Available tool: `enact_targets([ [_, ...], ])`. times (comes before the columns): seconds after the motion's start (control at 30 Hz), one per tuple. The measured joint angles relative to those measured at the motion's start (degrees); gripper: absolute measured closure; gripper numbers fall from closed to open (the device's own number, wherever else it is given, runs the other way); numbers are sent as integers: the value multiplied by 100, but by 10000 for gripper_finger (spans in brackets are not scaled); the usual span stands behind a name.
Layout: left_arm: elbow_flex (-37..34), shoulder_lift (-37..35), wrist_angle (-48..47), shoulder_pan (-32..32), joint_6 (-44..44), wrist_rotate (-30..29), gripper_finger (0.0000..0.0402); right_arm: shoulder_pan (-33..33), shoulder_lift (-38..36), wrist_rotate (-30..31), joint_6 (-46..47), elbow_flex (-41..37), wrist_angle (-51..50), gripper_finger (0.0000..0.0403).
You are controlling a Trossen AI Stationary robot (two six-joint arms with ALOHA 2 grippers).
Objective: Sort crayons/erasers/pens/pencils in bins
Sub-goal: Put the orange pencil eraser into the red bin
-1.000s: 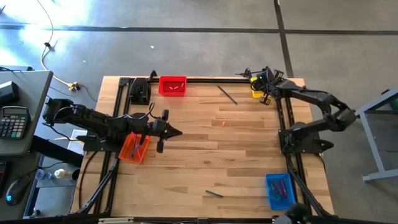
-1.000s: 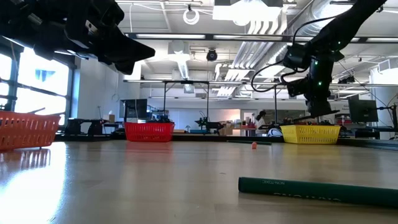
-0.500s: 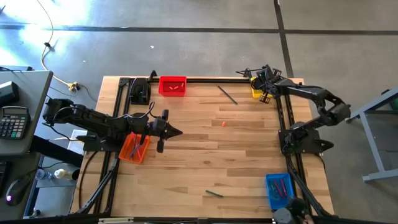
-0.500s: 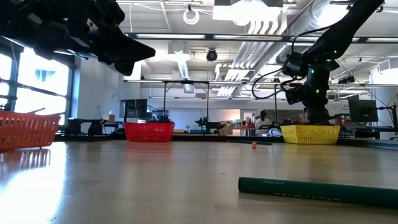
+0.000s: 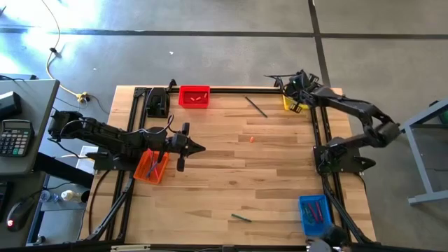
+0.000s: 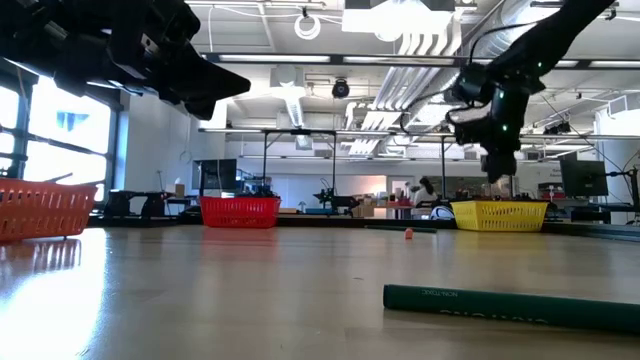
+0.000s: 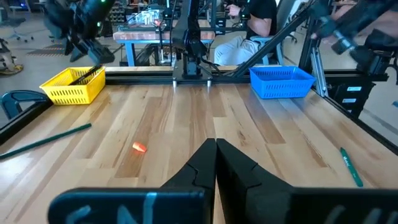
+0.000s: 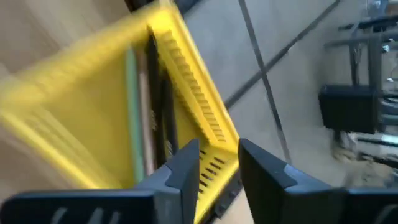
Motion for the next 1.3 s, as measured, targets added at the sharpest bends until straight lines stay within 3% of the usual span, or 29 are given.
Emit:
enact_targets([
  [0.27,1,0,219,29,125,-85,401,590,-779,-1649,1037,70,-137,395],
  [0.43,2,-2,514,39,-22,-183,401,1033,-982,-2477,1913,12,174,392],
  [0.6,2,23,521,101,-405,-376,401,1602,-1067,-2966,2589,-628,1451,400],
  [0.7,2,119,524,267,-479,-306,401,1928,-1067,-2994,3051,-999,2112,401],
  [0.83,2,384,1030,625,-450,-84,401,2369,-1067,-2697,3519,-1246,2230,401],
  [1.1,2,1491,2147,1356,-642,600,401,3604,-1034,-2594,4176,-1821,2569,397],
  [1.3,2,2093,2544,1358,-663,600,401,4288,-660,-2554,4478,-1908,2686,350],
])
